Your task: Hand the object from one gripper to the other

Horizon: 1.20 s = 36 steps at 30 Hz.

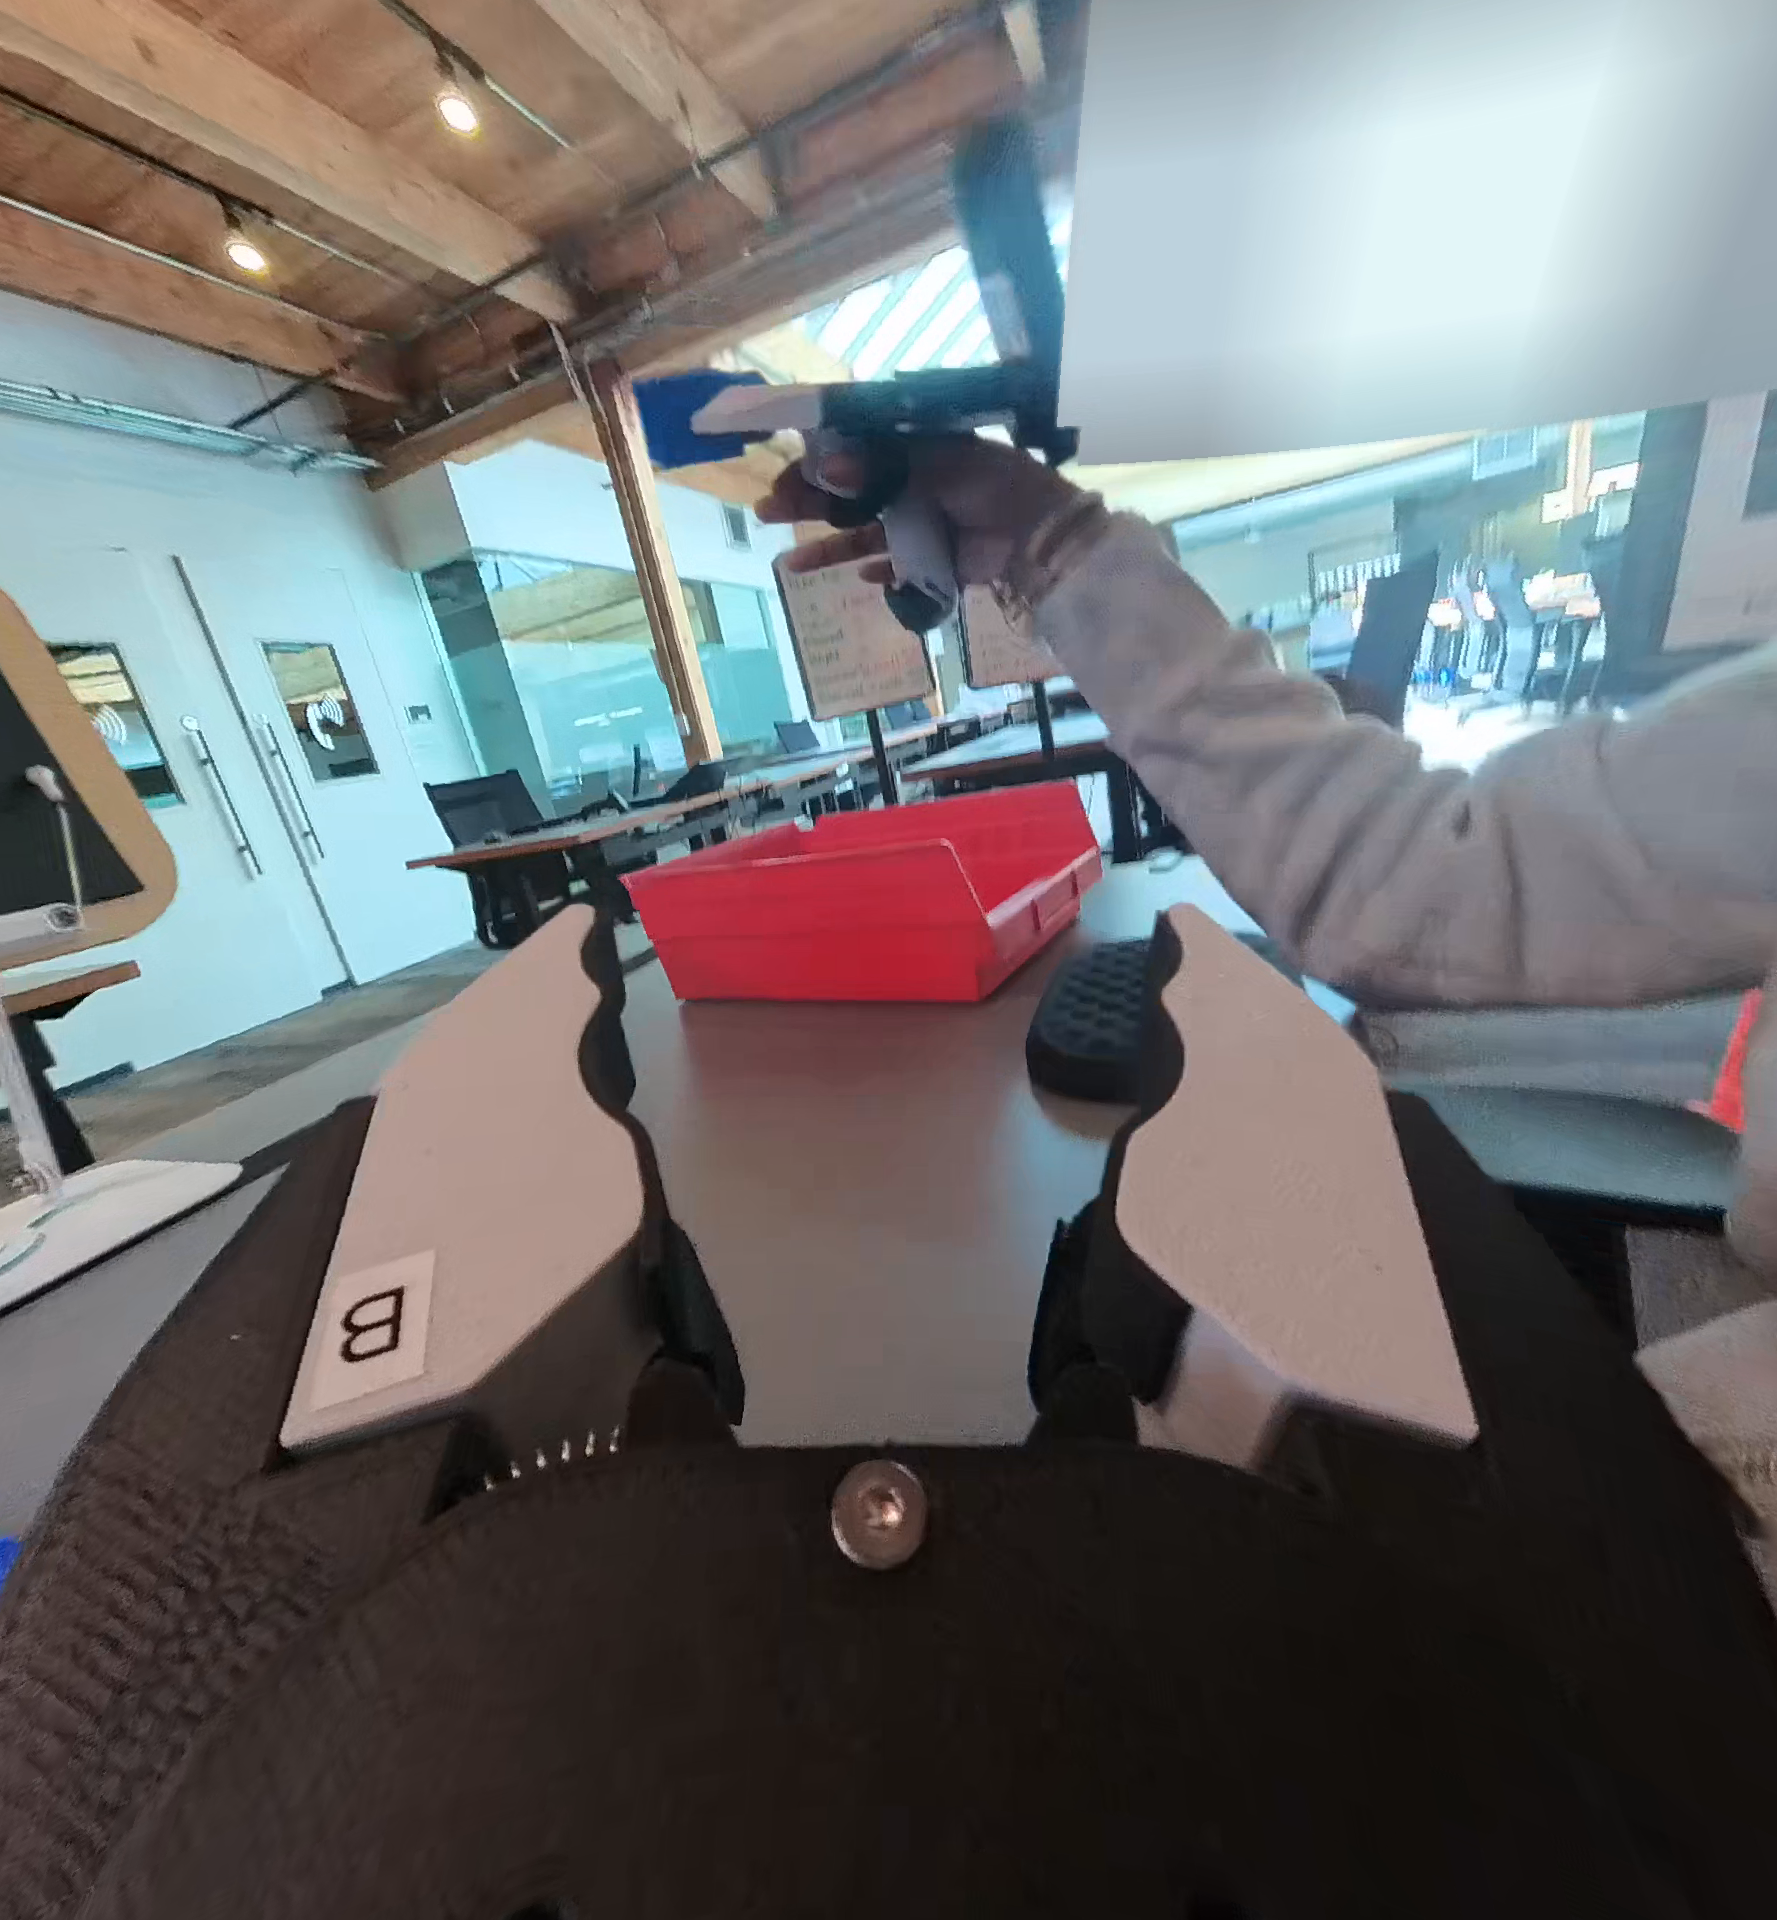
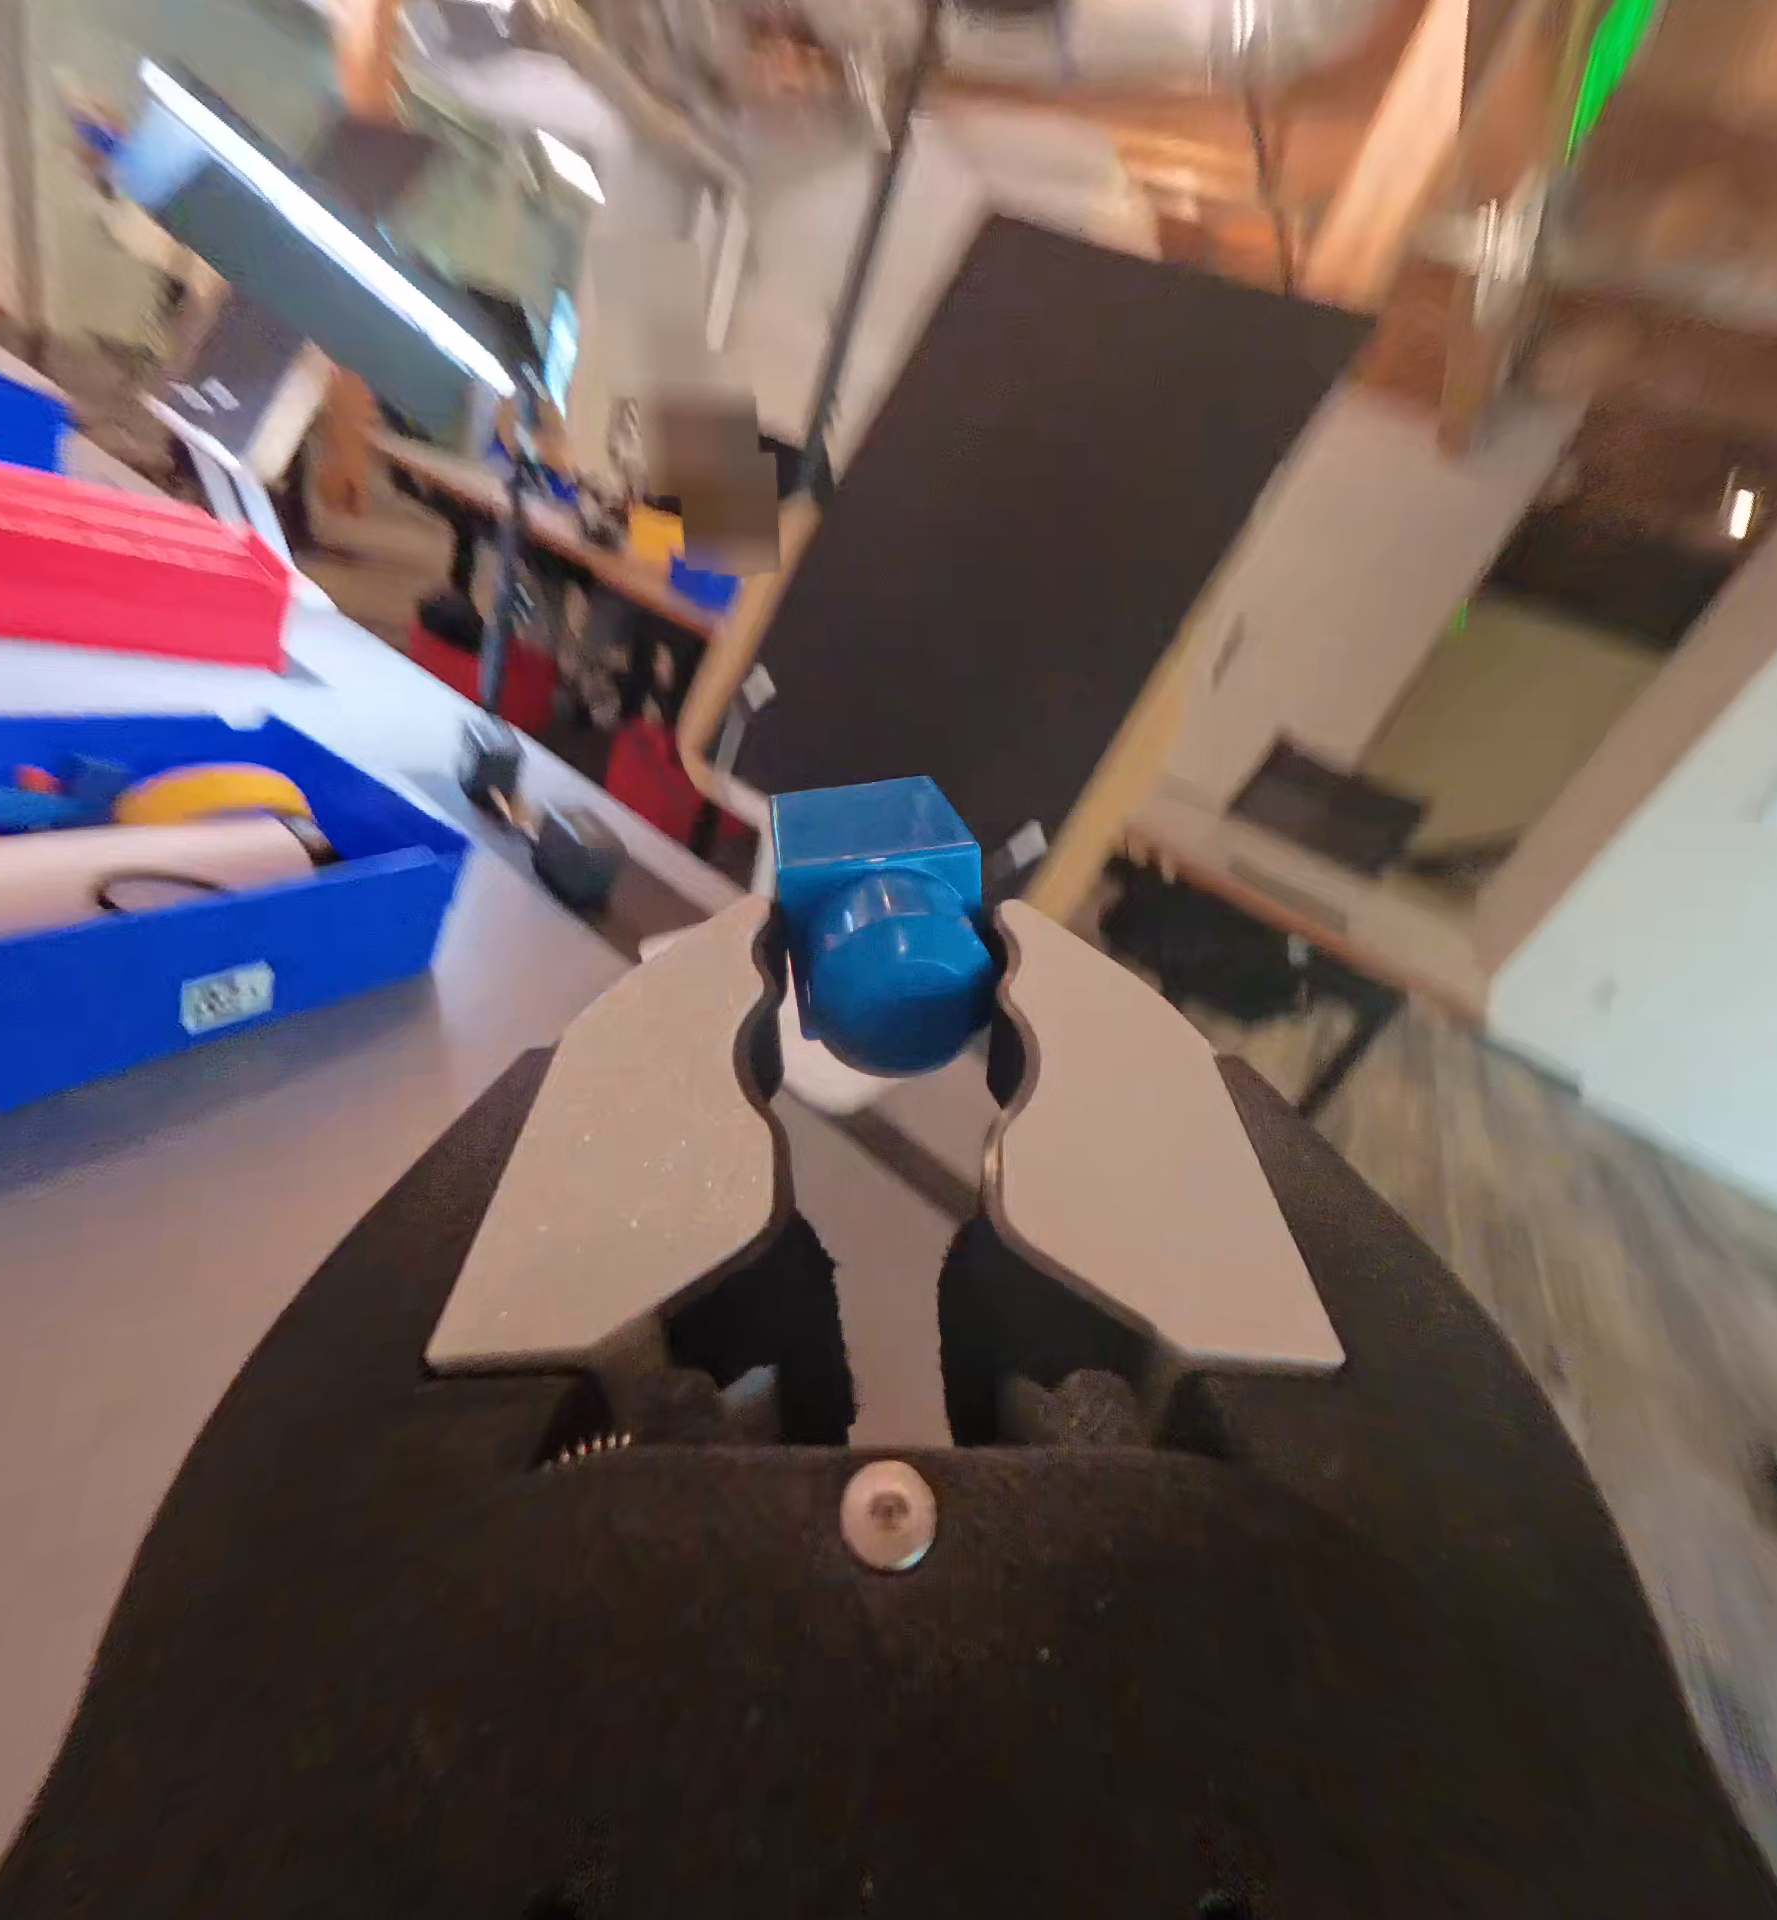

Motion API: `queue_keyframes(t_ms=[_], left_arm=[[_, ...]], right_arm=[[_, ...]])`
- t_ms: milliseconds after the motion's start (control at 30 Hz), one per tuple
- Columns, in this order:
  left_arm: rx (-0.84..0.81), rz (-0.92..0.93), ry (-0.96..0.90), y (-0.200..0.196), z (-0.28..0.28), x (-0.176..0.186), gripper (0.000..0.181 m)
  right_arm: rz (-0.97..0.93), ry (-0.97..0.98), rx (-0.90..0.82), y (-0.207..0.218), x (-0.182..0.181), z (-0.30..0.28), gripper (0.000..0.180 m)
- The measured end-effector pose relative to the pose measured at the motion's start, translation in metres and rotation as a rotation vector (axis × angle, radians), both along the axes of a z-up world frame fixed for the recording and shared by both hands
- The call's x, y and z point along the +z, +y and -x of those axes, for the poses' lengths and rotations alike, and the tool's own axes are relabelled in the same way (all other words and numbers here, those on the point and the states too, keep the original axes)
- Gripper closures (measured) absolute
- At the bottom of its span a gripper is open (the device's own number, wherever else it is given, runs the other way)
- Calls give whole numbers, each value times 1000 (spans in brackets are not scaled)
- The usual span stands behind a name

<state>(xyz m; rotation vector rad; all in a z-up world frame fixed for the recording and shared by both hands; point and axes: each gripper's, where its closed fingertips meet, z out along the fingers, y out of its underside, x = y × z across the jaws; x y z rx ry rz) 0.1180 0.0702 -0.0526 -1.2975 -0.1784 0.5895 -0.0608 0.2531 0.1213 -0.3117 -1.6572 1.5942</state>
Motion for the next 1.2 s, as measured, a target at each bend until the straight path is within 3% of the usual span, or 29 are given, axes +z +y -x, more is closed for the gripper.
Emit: queue_keyframes(t_ms=[100, 200, 367, 533, 933, 1000, 1200], left_arm=[[-8, 66, 15, 7, -2, -8, 84], [-4, 71, 16, 8, -2, -9, 84], [12, 60, 7, 6, 1, -8, 85], [31, 82, 27, 5, 1, -9, 85], [24, 125, 36, 10, -1, -14, 86], [24, 127, 37, 10, -1, -14, 86], [29, 119, 40, 9, -1, -13, 86]], right_arm=[[-39, -229, -206, 62, -37, 57, 144], [-52, -408, -439, 118, -98, 99, 143], [-220, -787, -595, 161, -199, 116, 143], [-285, -1058, -695, 181, -253, 109, 142], [-312, -1151, -733, 195, -292, 110, 143], [-303, -1140, -739, 195, -291, 113, 142], [-204, -969, -748, 193, -259, 128, 117]])
